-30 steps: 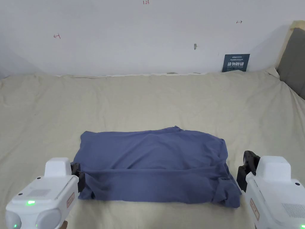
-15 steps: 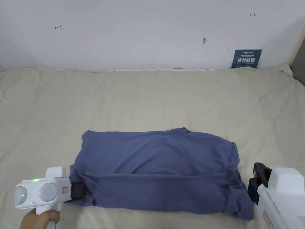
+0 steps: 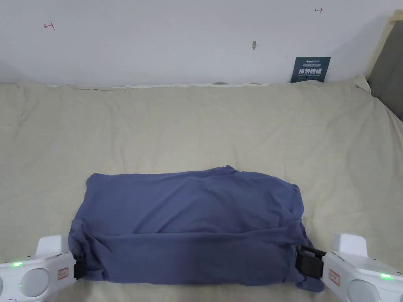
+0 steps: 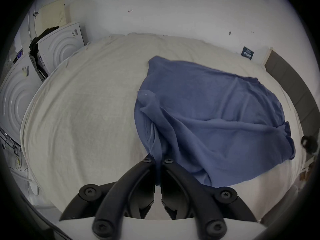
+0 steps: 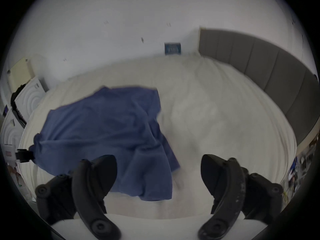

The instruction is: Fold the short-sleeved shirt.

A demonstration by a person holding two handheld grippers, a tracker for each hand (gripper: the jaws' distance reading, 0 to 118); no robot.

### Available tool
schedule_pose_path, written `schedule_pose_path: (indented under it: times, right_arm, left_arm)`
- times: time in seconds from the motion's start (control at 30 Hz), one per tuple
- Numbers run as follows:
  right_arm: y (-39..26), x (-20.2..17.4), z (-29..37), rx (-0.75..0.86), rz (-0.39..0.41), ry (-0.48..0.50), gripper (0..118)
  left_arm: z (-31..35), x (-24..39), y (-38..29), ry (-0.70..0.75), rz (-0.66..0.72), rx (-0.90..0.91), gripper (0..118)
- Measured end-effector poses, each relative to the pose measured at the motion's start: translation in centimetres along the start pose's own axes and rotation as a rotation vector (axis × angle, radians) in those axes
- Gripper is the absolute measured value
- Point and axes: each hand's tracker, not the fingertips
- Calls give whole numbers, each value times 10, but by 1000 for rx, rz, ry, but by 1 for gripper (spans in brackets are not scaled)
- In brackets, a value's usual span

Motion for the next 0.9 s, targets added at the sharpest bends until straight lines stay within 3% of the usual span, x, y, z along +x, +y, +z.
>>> schedule_pose_path:
  times: [0.1,0.17,0.23,0.3,0.6,0.9]
  right_arm:
    - [-9,3,-31,-80,-18,4,100]
    - [-14,4,-45,-107,-9,30,69]
    - [-19,5,-52,-128,-22,71,19]
    - [-22,7,-52,-118,-24,73,10]
    - [-29,29,21,17,54,61,8]
    - [-99,47,35,-109,51,60,8]
  left_arm:
    - [9,-2,-1,-3,-4,21,6]
    - [14,-2,-1,-8,-1,25,6]
    - [24,5,1,-5,9,29,6]
    - [28,4,-1,-4,24,30,6]
    - [57,-9,-32,-14,135,41,6]
    - [64,-1,-114,-6,177,-79,6]
